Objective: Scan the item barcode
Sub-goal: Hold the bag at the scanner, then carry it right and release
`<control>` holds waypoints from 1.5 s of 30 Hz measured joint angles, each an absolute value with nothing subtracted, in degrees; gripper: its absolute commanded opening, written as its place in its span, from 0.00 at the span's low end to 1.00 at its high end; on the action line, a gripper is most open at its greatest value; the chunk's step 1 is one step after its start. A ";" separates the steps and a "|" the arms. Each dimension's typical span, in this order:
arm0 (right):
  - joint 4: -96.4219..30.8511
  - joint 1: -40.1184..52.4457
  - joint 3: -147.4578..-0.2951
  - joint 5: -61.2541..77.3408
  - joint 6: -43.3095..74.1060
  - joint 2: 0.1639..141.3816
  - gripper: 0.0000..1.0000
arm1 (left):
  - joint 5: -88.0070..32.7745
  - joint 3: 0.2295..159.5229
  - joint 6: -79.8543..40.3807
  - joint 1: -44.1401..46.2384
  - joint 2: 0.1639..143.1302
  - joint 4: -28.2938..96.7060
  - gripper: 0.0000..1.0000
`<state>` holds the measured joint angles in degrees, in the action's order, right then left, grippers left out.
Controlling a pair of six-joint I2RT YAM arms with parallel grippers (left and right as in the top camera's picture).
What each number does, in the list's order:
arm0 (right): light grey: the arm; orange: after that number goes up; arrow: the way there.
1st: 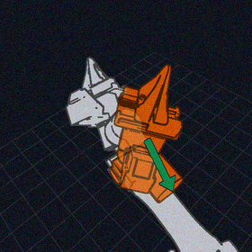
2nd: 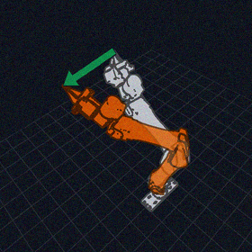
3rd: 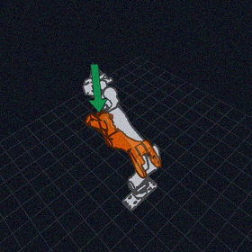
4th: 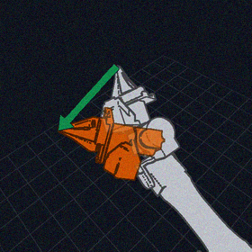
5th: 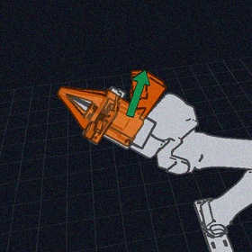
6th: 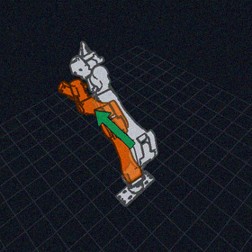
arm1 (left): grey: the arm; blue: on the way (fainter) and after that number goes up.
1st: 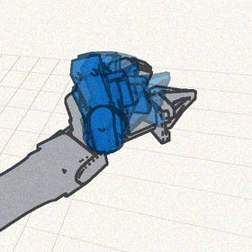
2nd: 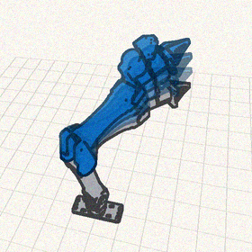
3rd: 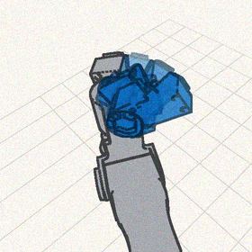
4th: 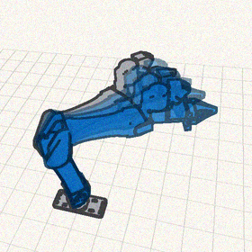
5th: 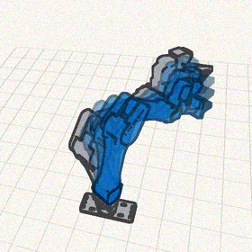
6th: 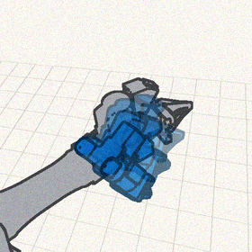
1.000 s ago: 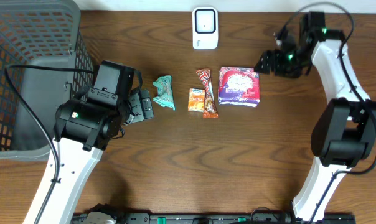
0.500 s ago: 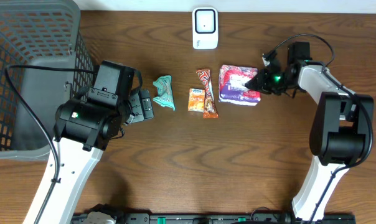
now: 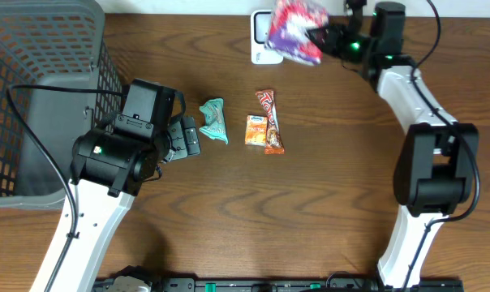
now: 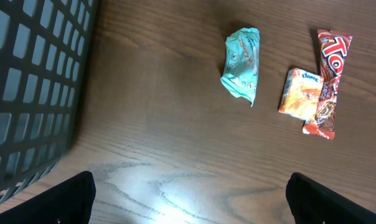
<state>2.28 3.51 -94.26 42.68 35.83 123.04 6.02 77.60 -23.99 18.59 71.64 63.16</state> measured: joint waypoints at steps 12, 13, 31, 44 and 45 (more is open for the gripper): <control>11.05 16.21 -94.30 13.56 46.50 124.51 0.01 | 6.02 77.60 -23.99 18.59 71.64 63.16 0.98; 11.07 16.47 -94.30 12.80 46.22 124.77 0.01 | 6.02 77.60 -23.99 18.59 71.64 63.16 0.98; -20.40 -12.45 -94.32 7.20 64.93 122.06 0.01 | 6.02 77.60 -23.99 18.59 71.64 63.18 0.98; -15.29 -19.81 -94.30 -0.34 60.99 122.26 0.13 | 6.02 77.60 -23.99 18.59 71.64 63.18 0.98; -14.46 -20.16 -94.30 -0.40 59.57 122.30 0.30 | 6.02 77.60 -23.99 18.59 71.64 63.16 0.98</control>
<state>-14.46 -20.16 -94.30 -0.40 59.57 122.30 6.02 77.60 -23.99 18.59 71.64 63.16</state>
